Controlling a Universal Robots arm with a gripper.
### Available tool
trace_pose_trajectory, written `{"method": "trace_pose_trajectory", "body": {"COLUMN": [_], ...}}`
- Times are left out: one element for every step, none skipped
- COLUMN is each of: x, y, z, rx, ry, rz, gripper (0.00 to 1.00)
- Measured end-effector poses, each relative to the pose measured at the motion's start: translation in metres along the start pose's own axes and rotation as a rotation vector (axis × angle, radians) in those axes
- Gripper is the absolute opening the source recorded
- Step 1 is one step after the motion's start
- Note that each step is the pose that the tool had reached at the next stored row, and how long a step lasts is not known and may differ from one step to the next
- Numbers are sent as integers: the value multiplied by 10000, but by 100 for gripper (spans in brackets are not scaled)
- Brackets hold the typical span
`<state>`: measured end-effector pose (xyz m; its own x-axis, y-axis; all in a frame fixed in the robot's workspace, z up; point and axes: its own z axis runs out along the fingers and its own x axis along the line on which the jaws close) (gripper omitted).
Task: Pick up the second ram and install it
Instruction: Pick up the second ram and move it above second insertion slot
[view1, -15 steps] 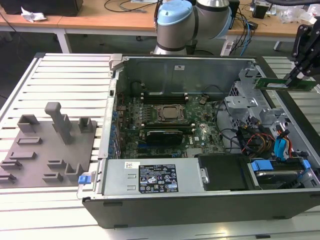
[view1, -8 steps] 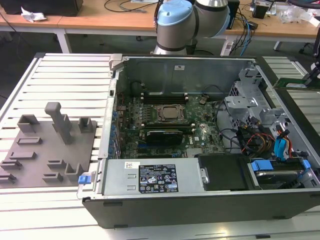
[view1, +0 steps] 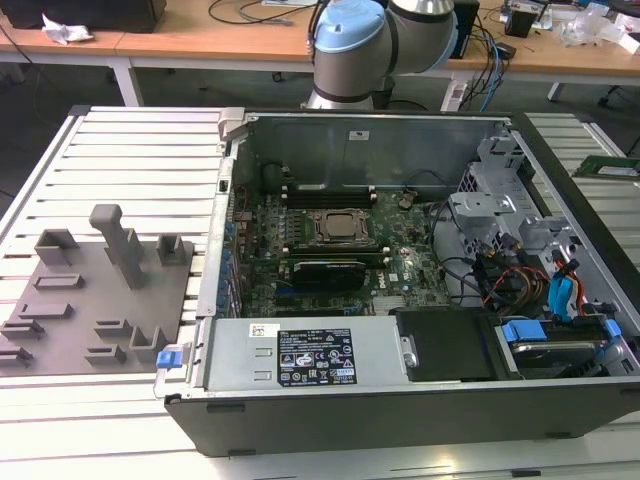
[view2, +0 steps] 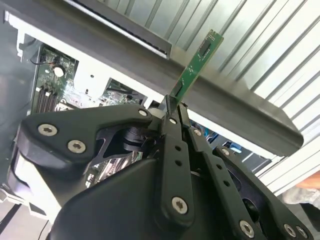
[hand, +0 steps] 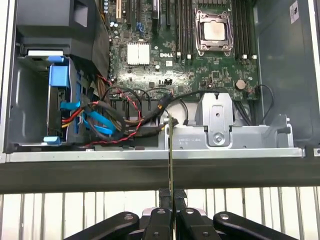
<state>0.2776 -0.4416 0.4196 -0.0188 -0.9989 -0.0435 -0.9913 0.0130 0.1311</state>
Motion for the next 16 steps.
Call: {"method": "trace_pose_trajectory", "body": {"x": [-1, 1, 4, 6, 8, 9, 10, 13, 15, 18, 20, 22, 24, 25, 26, 28], "y": [0, 26, 95, 218, 311, 357, 419, 556, 673, 807, 877, 981, 1074, 1135, 1174, 1300], "z": [-1, 4, 12, 29, 43, 51, 62, 85, 106, 128, 140, 157, 172, 182, 188, 209], "rx": [0, 0, 0, 0, 2, 3, 3, 5, 6, 7, 7, 9, 11, 13, 15, 20], "ry": [-24, -35, -45, -56, -56, -56, -56, -55, -57, -56, -56, -56, -56, -56, -56, -57], "rz": [-2, -3, -6, -7, -6, -7, -7, -7, -8, -7, -7, -8, -7, -7, -7, -7], "gripper": [13, 13, 13, 13, 13, 13, 13, 13, 13, 13, 13, 13, 13, 13, 13, 13]}}
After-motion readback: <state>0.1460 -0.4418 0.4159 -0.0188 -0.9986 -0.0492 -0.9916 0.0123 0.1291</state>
